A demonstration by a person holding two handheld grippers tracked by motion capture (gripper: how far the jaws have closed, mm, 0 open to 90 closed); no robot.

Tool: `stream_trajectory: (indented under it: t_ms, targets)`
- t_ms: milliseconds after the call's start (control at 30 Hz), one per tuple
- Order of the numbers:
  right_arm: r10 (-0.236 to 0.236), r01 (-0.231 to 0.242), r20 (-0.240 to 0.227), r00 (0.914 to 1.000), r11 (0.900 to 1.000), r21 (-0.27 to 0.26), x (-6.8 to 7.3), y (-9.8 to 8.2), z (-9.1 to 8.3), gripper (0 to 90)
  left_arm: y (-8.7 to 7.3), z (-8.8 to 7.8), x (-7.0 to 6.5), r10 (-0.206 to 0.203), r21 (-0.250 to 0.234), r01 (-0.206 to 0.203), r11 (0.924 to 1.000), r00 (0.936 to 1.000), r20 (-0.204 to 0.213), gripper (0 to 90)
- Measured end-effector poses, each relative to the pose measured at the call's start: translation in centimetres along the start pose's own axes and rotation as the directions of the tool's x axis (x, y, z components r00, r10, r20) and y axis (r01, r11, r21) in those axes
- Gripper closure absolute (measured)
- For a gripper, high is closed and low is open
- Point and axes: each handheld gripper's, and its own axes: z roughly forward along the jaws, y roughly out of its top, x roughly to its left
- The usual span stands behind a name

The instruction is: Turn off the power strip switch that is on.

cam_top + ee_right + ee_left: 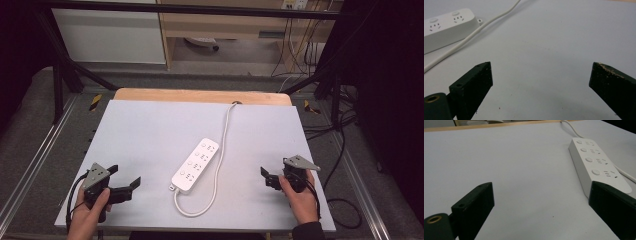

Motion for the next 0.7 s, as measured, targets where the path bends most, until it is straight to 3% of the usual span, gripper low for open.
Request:
stream_trajectory:
  t_ms: [167, 467, 700]
  targets:
    - [-0.013, 0.013, 0.003, 0.9999, 1.0, -0.005, 0.13, 0.19, -0.22, 6.8, 0.09, -0.09, -0.07, -0.006, -0.011, 0.006, 0.9999, 1.0, 0.003, 6.0]
    - [0.021, -0.021, -0.015, 0.9997, 1.0, -0.004, 0.03, 0.86, -0.7, 4.7, 0.07, 0.0, -0.07, -0.015, -0.008, 0.015, 0.9999, 0.9998, 0.01, 6.0]
    - [0.004, -0.005, -0.04, 0.9992, 1.0, -0.018, 0.25, 0.93, -0.91, 3.5, 0.08, -0.07, -0.08, -0.017, -0.01, 0.017, 0.9998, 0.9998, 0.012, 6.0]
